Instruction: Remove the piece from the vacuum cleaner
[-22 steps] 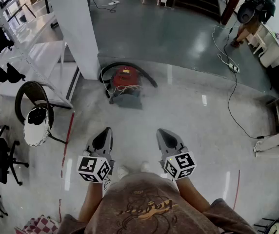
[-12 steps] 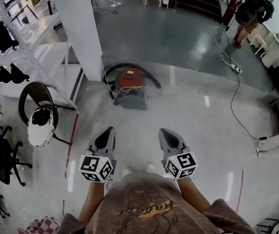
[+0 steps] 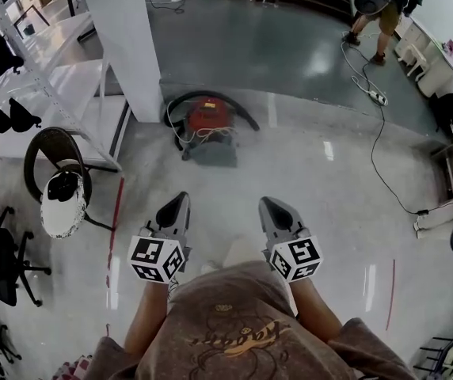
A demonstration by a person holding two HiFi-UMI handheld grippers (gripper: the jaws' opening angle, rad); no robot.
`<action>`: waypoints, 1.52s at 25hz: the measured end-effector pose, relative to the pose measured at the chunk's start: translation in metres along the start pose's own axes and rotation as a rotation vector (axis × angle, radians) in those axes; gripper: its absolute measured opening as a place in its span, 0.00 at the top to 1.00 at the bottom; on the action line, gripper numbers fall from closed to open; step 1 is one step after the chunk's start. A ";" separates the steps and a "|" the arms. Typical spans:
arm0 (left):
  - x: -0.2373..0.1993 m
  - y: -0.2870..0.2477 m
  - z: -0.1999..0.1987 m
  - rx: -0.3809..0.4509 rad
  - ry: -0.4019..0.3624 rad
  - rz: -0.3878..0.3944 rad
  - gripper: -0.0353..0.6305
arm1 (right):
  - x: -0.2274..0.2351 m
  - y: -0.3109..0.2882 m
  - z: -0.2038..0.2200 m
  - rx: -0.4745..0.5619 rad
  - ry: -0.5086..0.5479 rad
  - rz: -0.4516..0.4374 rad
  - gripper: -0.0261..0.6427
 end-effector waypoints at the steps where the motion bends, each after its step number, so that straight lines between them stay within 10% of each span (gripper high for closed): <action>1: -0.002 0.001 0.001 -0.005 0.007 0.007 0.94 | -0.003 -0.002 -0.001 -0.004 0.003 0.002 0.96; 15: -0.050 -0.035 -0.013 0.002 0.058 0.020 0.94 | 0.010 -0.062 0.001 -0.022 -0.028 0.015 0.96; 38: -0.098 -0.248 -0.111 0.008 0.042 -0.014 0.94 | 0.158 -0.246 -0.028 -0.026 -0.054 -0.102 0.96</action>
Point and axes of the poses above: the fingertips, and each gripper's own axes: y backward along the fingers, x to its right, z out of its underside, the point moved 3 cm from there along y, backward along the fingers, and after that the axes turned 11 degrees about y, right-handed, at the moved point
